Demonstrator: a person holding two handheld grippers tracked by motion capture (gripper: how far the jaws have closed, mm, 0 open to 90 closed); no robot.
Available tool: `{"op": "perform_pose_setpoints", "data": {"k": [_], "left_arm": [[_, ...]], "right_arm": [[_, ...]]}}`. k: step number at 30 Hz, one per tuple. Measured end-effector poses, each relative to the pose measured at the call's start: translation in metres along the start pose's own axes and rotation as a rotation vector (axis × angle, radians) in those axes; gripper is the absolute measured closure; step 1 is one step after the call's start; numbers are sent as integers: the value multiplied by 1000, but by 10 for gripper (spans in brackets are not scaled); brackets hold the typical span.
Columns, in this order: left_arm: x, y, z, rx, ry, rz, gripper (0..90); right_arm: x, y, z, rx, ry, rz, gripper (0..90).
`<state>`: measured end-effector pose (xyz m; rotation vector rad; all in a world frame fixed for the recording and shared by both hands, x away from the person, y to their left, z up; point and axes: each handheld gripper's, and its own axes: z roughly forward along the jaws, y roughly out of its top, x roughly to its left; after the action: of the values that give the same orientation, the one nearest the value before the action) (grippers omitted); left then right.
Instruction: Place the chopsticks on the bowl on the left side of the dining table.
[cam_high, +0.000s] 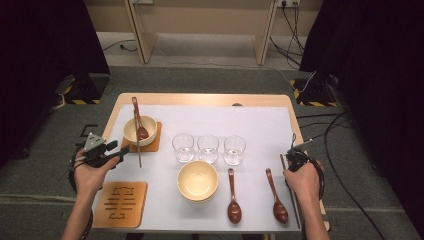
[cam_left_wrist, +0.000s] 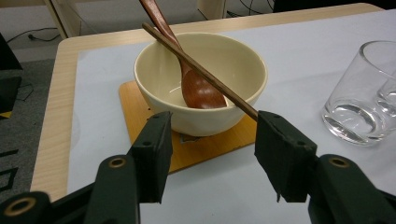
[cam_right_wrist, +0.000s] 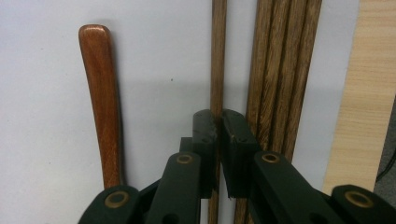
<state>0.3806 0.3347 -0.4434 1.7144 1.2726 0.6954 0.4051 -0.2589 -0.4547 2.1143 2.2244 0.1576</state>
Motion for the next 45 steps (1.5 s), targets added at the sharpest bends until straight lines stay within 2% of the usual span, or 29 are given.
{"op": "perform_pose_setpoints", "data": {"k": [4, 6, 12, 13, 18, 20, 23, 24, 26, 30, 35, 45], "left_arm": [[0, 1, -1, -7, -1, 0, 459], [0, 2, -2, -11, -2, 2, 459], [2, 4, -4, -26, 14, -4, 459], [2, 4, -4, -25, 16, -5, 459], [2, 3, -6, -25, 19, -8, 459], [2, 3, -7, -26, 19, -9, 459], [3, 5, -8, -33, 25, -11, 459], [4, 7, -8, -35, 27, -13, 459], [3, 9, -8, -44, 27, -13, 459], [1, 8, -7, -42, 19, -4, 459], [1, 6, -9, -46, 3, -13, 458], [4, 12, -17, -90, 37, -13, 459]], "right_arm": [[0, 0, 0, -8, 2, -5, 852], [2, 0, -2, -15, 27, -1, 852], [5, 5, -13, -87, 34, -19, 852], [6, 6, -16, -96, 33, -9, 852], [5, 10, -31, -188, 30, -24, 852], [7, 13, -36, -214, 32, -12, 852], [9, 16, -42, -263, 37, -16, 852], [9, 18, -44, -285, 37, -32, 852], [11, 19, -49, -310, 40, -27, 852], [12, 22, -57, -381, 33, -35, 852], [14, 25, -63, -450, 36, -30, 852], [21, 31, -77, -592, 47, -46, 852]]}}
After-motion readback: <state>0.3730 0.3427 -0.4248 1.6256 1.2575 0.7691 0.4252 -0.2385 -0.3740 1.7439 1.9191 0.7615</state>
